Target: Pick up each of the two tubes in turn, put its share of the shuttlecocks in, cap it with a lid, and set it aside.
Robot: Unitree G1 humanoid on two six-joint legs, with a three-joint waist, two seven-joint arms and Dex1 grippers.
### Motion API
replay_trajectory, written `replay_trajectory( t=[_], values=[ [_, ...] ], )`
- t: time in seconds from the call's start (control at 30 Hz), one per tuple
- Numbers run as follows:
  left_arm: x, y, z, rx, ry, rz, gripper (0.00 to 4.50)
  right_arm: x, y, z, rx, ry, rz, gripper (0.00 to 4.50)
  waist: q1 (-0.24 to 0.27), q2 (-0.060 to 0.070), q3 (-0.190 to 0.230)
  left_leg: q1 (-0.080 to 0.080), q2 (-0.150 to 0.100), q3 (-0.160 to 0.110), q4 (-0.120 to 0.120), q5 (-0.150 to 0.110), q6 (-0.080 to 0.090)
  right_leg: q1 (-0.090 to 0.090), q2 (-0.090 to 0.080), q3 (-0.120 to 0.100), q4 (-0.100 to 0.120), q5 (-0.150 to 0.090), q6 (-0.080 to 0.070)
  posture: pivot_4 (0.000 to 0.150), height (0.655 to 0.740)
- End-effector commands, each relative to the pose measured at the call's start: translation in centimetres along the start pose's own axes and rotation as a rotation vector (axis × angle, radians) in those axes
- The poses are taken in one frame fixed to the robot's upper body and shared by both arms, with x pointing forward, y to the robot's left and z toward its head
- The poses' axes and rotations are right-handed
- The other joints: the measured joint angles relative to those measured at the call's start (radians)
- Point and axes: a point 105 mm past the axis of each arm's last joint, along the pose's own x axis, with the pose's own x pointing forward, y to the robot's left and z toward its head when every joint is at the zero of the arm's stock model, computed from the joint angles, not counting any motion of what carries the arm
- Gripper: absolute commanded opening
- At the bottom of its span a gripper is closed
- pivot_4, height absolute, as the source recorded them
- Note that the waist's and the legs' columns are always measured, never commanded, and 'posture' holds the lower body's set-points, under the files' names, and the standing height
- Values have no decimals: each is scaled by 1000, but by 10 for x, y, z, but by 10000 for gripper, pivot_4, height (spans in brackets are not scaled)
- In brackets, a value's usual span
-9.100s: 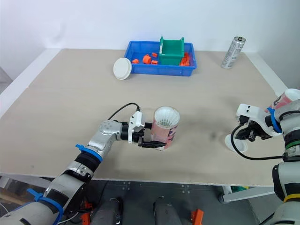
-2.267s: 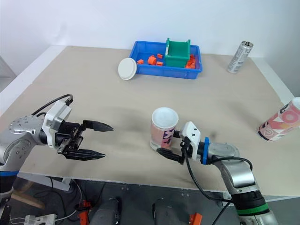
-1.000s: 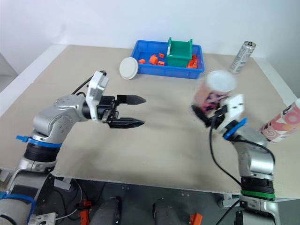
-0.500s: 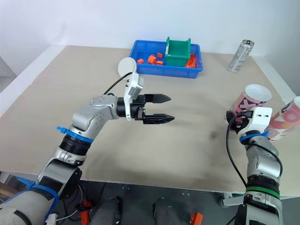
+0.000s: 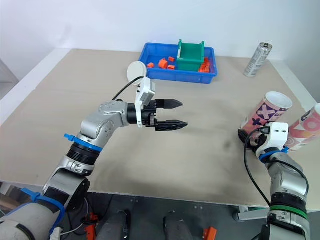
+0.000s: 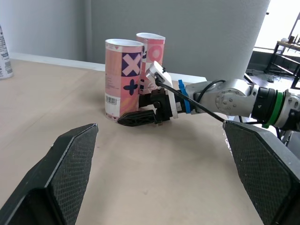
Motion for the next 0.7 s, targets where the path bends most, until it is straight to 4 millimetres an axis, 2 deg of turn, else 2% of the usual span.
replay_trajectory(
  t=[0.03, 0.17, 0.3, 0.33, 0.47, 0.57, 0.7],
  values=[
    [-3, -6, 11, 32, -25, -24, 45000, -10, -4, 2, -36, 21, 21, 44344, 0, 0, 0, 0, 0, 0, 0, 0, 0, 0, 0, 0, 0, 0, 0, 1500, 7367],
    [-12, -8, 11, 21, -21, -21, 45000, -24, -1, 4, -47, 53, 97, 44344, 1, 0, 0, -1, 0, 0, 0, 0, 0, 0, 0, 0, -1, 0, 0, 1500, 7367],
    [-39, -11, 8, -10, 5, 11, 45000, -48, 1, 7, -126, 136, 211, 44344, 0, 2, 0, 0, 0, 0, 0, 0, 0, 0, 0, 0, -1, -1, 1, 1500, 7367],
    [-48, -12, 3, -16, 27, 25, 45000, -55, 9, 11, -122, 134, 269, 44344, 0, 2, 0, 0, 0, 0, 0, 0, 0, 0, 0, 0, -1, -1, 1, 1500, 7367],
    [-90, -17, -19, -84, 100, 121, 45000, -75, 62, 33, -120, 43, 538, 44344, -17, 3, 0, 2, 2, 0, -1, 0, 0, 1, 1, 0, 0, -1, 0, 1500, 7367],
    [-118, -8, -33, -165, 114, 283, 45000, -75, 95, 35, -63, -7, 627, 44344, -25, 2, 1, 4, 2, 0, 0, 0, 0, 2, 1, 0, 1, 0, -1, 1500, 7367],
    [-145, -5, -43, -214, 86, 464, 45000, -69, 116, 25, 12, -44, 655, 44344, -24, -1, 2, 4, 2, 0, 2, 2, 0, 3, 0, 0, 1, -1, -5, 1500, 7367]
  ],
)
